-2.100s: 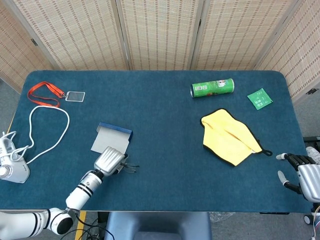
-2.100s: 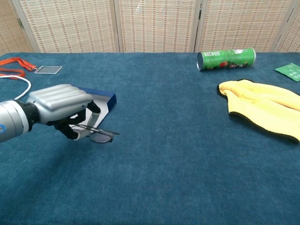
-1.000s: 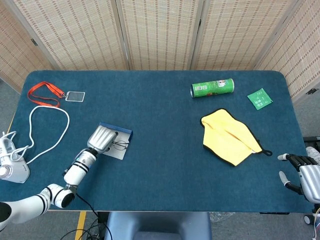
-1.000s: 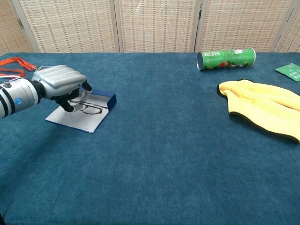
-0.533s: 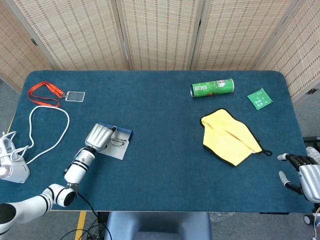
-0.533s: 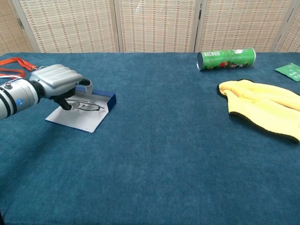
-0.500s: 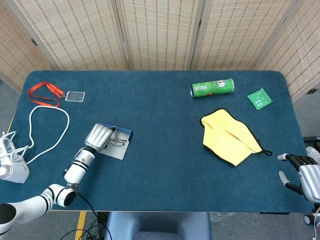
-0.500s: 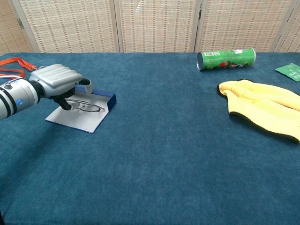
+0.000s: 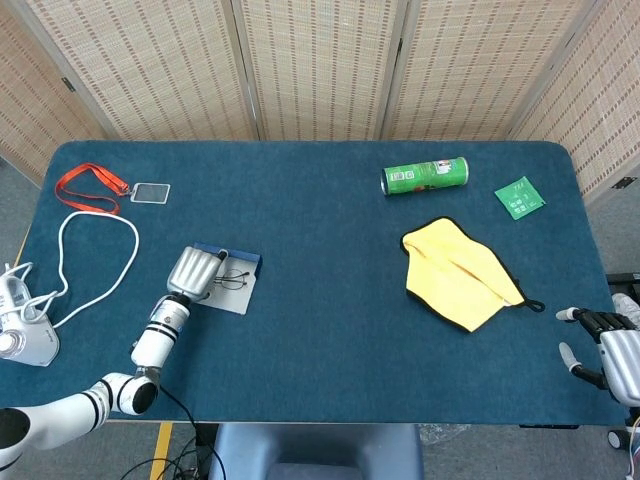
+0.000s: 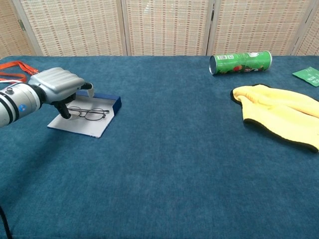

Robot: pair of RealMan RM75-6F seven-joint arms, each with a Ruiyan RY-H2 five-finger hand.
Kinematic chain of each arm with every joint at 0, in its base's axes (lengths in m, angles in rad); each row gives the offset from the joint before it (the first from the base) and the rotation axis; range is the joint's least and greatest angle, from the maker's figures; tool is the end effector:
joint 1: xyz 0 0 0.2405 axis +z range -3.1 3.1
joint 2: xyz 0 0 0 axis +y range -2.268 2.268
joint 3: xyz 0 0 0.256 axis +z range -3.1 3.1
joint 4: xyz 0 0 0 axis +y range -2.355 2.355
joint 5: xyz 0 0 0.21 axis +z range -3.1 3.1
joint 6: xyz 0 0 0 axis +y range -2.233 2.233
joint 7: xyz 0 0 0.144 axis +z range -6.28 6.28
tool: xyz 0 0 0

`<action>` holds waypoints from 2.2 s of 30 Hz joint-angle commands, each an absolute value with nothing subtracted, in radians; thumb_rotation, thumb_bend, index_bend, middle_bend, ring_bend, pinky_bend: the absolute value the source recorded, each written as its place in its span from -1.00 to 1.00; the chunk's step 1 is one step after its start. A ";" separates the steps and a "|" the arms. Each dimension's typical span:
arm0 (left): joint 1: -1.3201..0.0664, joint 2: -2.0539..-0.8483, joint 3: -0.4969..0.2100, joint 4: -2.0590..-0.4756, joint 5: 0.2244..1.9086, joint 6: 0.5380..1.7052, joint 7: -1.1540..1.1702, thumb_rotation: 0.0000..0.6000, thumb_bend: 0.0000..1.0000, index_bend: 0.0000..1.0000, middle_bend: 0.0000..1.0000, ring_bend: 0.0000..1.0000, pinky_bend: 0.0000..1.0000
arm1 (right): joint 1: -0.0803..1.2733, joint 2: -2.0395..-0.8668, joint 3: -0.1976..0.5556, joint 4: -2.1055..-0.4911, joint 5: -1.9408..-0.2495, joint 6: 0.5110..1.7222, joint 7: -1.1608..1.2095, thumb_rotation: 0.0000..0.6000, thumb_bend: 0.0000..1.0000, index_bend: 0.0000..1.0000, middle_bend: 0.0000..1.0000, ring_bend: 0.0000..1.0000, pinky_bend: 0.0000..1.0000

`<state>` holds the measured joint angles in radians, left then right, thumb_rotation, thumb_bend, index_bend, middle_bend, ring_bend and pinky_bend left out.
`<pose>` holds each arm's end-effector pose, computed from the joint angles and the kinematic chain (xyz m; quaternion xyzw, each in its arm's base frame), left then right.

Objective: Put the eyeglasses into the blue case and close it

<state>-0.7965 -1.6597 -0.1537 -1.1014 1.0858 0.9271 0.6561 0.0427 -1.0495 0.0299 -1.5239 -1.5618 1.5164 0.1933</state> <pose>-0.1930 0.3939 -0.0192 -0.7828 -0.2013 -0.2261 0.5437 -0.3314 -0.1645 0.1889 0.5929 -0.3950 0.4011 0.5758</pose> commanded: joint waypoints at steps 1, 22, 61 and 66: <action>-0.793 -1.654 -0.159 -1.114 1.076 0.937 0.662 1.00 -0.44 -1.00 0.88 0.89 1.00 | 0.042 -1.050 0.030 -1.522 -1.563 1.517 0.195 1.00 -0.22 -0.36 -0.21 -0.19 -0.38; -0.836 -1.694 -0.178 -1.052 1.030 0.909 0.704 1.00 -0.44 -1.00 0.88 0.89 1.00 | 0.035 -1.051 0.028 -1.513 -1.558 1.520 0.205 1.00 -0.22 -0.36 -0.21 -0.18 -0.38; -0.902 -1.728 -0.220 -1.101 0.942 0.901 0.750 1.00 -0.44 -1.00 0.88 0.89 1.00 | 0.028 -1.050 0.028 -1.506 -1.555 1.522 0.215 1.00 -0.22 -0.36 -0.21 -0.17 -0.38; -0.925 -1.753 -0.239 -1.043 0.905 0.876 0.746 1.00 -0.44 -1.00 0.88 0.89 1.00 | 0.025 -1.050 0.028 -1.503 -1.552 1.523 0.218 1.00 -0.22 -0.36 -0.21 -0.17 -0.38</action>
